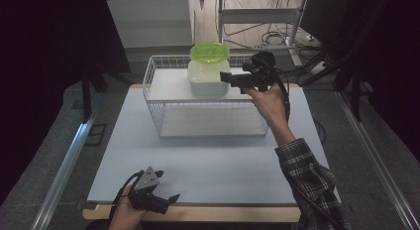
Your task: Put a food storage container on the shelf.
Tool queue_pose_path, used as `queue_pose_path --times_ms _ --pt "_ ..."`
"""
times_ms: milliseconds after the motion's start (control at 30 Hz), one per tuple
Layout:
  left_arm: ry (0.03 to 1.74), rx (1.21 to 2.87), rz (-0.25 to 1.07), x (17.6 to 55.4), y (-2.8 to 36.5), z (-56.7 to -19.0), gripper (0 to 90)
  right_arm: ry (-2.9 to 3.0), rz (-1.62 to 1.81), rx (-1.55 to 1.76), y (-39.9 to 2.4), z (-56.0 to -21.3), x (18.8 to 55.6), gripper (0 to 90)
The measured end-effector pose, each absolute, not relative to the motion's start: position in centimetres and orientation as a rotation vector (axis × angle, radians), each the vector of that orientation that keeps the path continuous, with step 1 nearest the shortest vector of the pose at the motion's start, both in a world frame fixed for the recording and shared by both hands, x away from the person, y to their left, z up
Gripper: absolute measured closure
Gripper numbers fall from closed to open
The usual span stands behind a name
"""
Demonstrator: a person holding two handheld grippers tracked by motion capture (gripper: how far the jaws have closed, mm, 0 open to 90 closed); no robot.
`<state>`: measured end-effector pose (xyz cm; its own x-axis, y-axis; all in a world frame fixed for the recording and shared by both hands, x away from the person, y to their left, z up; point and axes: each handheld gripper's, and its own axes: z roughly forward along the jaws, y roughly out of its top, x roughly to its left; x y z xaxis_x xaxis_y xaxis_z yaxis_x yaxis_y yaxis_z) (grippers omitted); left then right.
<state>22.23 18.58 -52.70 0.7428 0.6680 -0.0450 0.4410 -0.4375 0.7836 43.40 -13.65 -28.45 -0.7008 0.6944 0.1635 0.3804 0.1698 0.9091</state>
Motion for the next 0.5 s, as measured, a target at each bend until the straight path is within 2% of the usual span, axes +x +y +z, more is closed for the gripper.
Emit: queue_pose_path --times_ms 500 --pt "0.834 2.102 0.349 22.2 18.5 -52.7 3.6 2.236 1.504 0.972 -15.5 -32.0 39.4 4.8"
